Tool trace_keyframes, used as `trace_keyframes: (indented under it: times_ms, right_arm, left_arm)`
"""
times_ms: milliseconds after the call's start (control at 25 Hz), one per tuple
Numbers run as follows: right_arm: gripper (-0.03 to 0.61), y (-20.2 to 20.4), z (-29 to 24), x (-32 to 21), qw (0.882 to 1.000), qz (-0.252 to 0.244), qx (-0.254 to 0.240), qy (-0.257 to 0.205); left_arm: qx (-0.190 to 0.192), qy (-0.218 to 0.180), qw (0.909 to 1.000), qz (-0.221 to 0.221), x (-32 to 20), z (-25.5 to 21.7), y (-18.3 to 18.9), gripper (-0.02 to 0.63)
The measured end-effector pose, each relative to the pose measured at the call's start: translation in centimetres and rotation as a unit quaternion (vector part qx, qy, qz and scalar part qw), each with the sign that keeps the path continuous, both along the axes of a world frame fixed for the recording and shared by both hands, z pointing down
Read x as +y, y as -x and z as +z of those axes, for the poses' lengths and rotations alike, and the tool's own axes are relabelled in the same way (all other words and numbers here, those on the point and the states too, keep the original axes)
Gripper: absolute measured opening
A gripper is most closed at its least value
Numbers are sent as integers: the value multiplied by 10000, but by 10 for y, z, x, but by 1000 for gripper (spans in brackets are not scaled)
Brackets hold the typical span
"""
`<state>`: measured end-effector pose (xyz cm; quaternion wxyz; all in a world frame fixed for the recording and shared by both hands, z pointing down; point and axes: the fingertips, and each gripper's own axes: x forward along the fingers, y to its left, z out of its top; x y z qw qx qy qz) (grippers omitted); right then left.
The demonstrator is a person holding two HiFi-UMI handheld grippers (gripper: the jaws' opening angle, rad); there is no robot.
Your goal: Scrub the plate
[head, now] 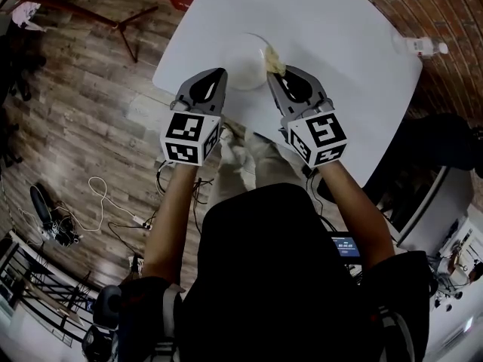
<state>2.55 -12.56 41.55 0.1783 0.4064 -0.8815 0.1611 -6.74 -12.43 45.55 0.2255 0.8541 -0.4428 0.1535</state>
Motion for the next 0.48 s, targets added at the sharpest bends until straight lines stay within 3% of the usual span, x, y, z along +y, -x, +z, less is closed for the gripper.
trace_keyframes:
  times_ms: [480]
  right_arm:
    - [54, -4, 39, 0, 9997, 24, 137, 202]
  left_arm:
    - [-741, 123, 9948, 683, -14, 45, -14, 20]
